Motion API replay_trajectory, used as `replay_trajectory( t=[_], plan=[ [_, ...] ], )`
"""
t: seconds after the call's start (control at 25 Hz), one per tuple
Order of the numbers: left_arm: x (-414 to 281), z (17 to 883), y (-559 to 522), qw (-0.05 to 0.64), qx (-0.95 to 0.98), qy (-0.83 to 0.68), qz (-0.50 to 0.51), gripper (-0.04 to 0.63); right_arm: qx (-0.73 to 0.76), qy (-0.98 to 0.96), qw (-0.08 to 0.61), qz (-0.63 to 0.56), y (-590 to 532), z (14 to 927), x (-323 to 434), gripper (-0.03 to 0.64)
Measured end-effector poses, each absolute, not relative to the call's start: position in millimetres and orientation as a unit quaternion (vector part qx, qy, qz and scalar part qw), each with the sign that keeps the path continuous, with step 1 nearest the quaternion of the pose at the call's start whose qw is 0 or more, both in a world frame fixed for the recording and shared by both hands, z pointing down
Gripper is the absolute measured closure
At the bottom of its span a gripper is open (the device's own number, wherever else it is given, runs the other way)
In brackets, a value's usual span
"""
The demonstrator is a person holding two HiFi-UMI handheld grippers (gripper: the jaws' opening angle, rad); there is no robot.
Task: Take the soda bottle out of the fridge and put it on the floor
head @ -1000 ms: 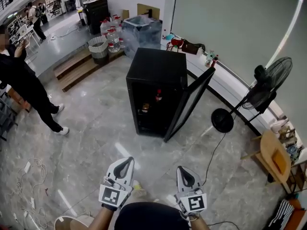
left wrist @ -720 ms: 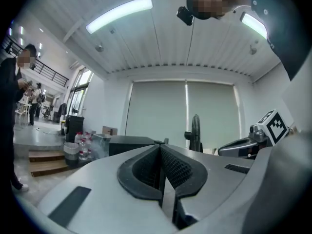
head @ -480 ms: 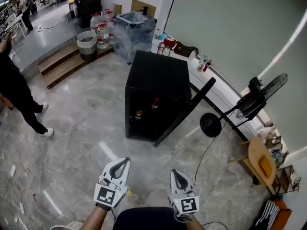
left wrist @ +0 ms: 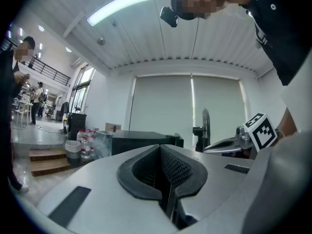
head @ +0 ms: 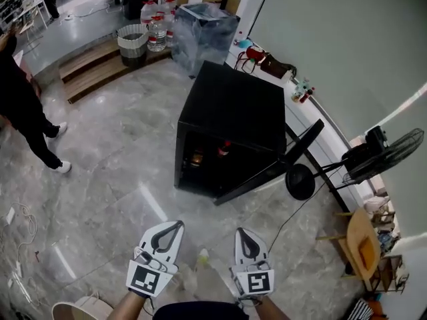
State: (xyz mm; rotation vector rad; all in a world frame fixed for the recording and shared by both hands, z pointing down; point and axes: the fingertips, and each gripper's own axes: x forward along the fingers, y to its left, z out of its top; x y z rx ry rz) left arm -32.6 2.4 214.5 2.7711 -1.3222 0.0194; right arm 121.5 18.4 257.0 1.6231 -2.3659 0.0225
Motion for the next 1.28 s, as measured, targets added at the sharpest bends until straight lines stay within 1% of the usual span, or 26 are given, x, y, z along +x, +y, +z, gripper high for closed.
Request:
replay_trajectory(
  t=[0.16, 0.32, 0.52, 0.72, 0.84, 0.92, 1.04, 1.28],
  plan=[
    [-22, 238, -19, 0.053, 0.895, -0.442, 0.009, 0.577, 0.574, -0.807, 0.133, 0.030, -20, 283, 133, 0.623],
    [-16, 265, -26, 0.036, 0.903, -0.426, 0.037, 0.577, 0.578, -0.805, 0.125, 0.055, -37, 311, 132, 0.623],
    [-15, 294, -29, 0.022, 0.908, -0.411, 0.082, 0.577, 0.571, -0.806, 0.140, 0.069, -51, 345, 126, 0.623],
    [-13, 298, -36, 0.020, 0.904, -0.421, 0.069, 0.577, 0.576, -0.802, 0.136, 0.076, -98, 362, 138, 0.623],
    [-27, 308, -43, 0.048, 0.893, -0.444, 0.047, 0.577, 0.586, -0.795, 0.135, 0.074, -138, 371, 140, 0.620],
    [-34, 311, -48, 0.083, 0.880, -0.468, 0.018, 0.577, 0.589, -0.793, 0.142, 0.069, -166, 381, 142, 0.575],
    [-34, 317, -53, 0.094, 0.874, -0.476, 0.015, 0.577, 0.593, -0.786, 0.158, 0.068, -199, 403, 146, 0.561],
    [-31, 324, -61, 0.110, 0.869, -0.482, 0.011, 0.577, 0.585, -0.787, 0.189, 0.052, -253, 436, 138, 0.422]
  ],
)
